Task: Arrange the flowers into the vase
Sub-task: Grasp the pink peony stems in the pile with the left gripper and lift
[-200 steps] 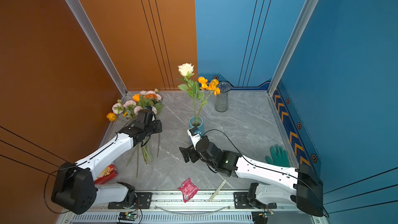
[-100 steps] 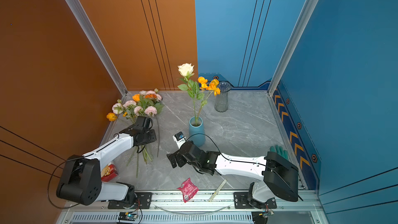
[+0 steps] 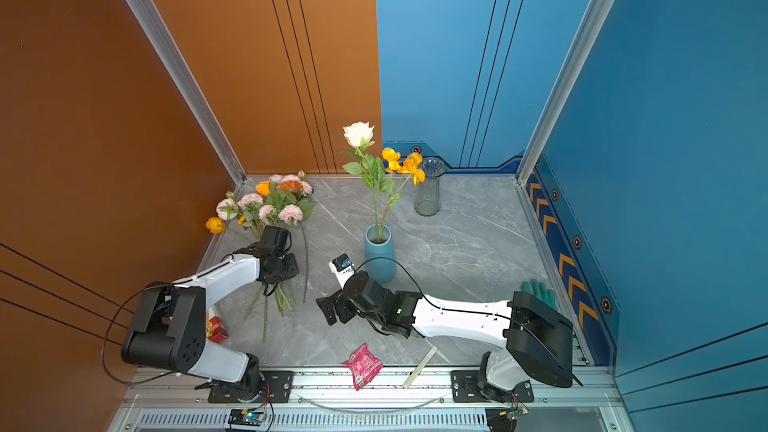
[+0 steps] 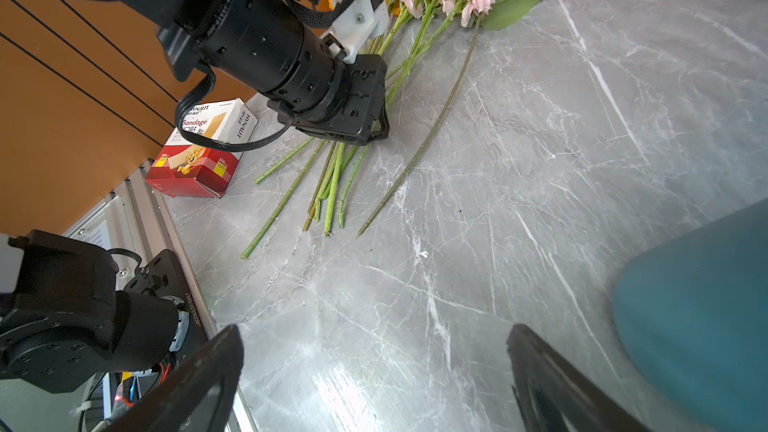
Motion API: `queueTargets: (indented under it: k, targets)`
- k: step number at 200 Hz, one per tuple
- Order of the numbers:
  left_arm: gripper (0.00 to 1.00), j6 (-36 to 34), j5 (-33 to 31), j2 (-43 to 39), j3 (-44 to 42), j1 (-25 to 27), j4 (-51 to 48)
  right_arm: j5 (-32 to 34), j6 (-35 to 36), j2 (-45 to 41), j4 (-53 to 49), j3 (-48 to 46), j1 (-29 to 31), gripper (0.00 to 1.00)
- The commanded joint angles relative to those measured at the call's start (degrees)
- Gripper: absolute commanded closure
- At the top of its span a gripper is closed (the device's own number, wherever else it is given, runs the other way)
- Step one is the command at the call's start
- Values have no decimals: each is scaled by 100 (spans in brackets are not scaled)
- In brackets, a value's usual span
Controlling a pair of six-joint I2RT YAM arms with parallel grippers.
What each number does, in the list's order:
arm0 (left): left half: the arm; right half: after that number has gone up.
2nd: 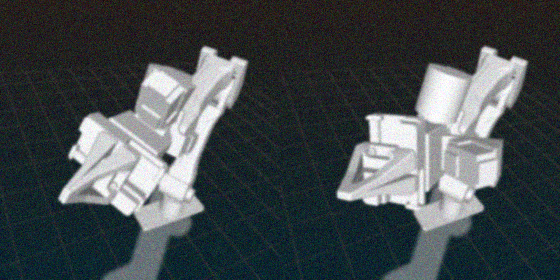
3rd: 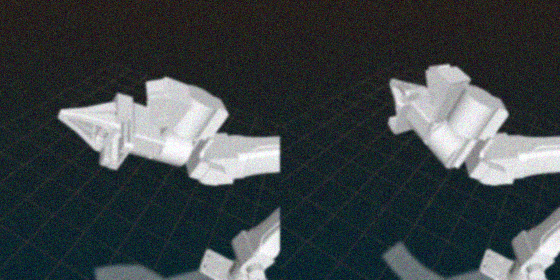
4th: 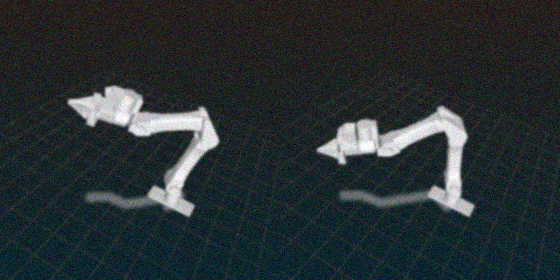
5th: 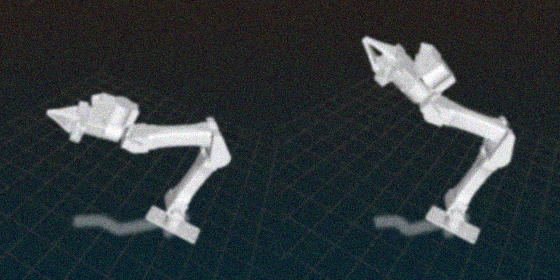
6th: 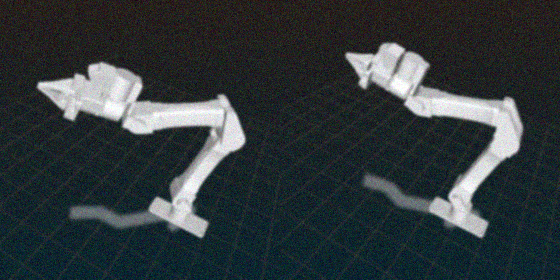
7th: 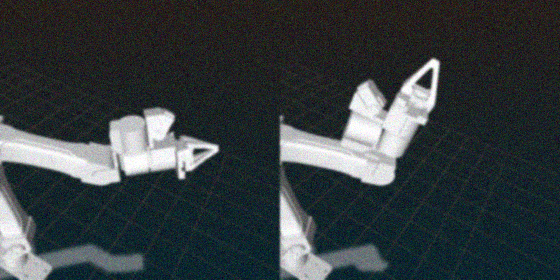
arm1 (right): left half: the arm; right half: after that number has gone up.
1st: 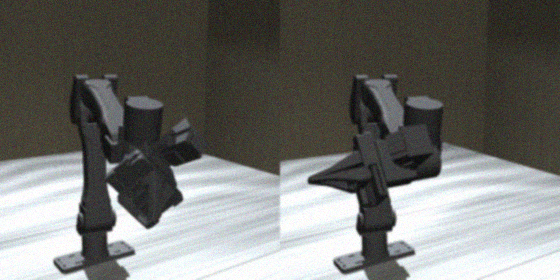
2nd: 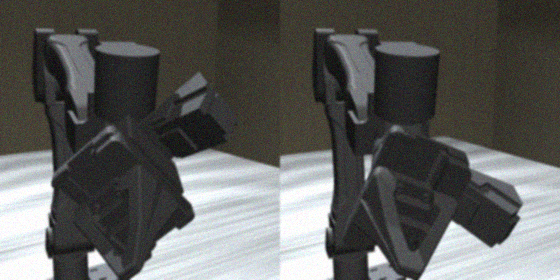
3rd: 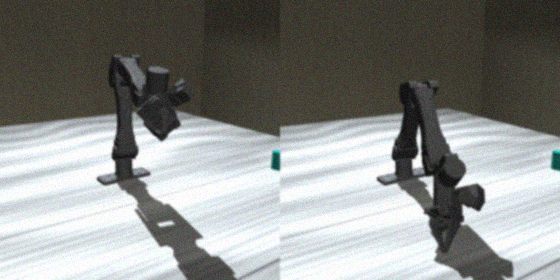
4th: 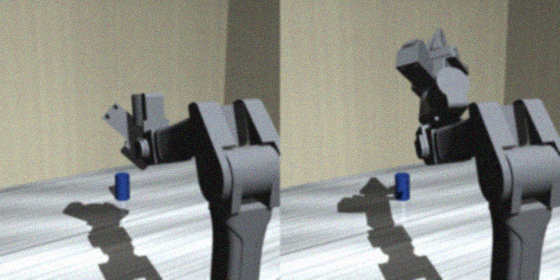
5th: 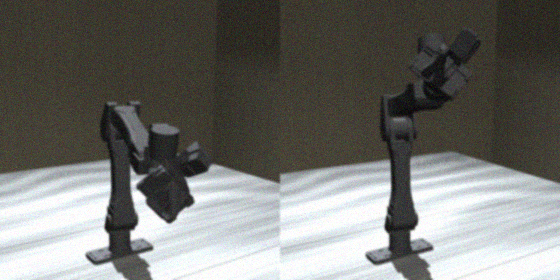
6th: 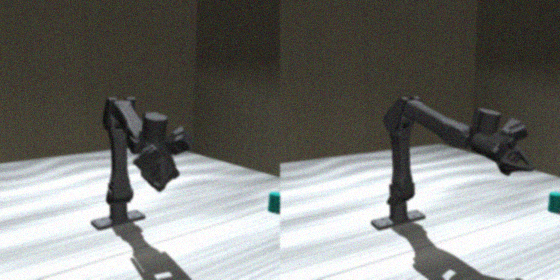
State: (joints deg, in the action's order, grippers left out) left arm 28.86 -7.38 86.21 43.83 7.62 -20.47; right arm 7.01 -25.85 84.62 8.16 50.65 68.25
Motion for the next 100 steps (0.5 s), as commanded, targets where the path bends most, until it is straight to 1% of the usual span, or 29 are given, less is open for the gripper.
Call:
queueTargets:
  k: [1, 26, 45, 55, 86, 100]
  targets:
    - [70, 70, 152, 86, -129, -42, 168, -94, -105, 37, 1, 146, 13, 0]
    - [75, 77, 213, 122, -167, -33, 221, -87, -101, 33, -17, 160, 7, 0]
    - [81, 78, 257, 93, -225, -44, 263, -104, -105, 54, -27, 164, 4, 0]
    - [86, 84, 292, 56, -243, -41, 261, -112, -105, 63, -30, 173, 4, 0]
    - [100, 101, 401, -386, -329, -50, 191, -116, -114, 81, -35, 182, 4, 0]
    - [100, 106, 450, -705, -296, -70, 13, -106, -114, 81, -28, 182, 4, 0]
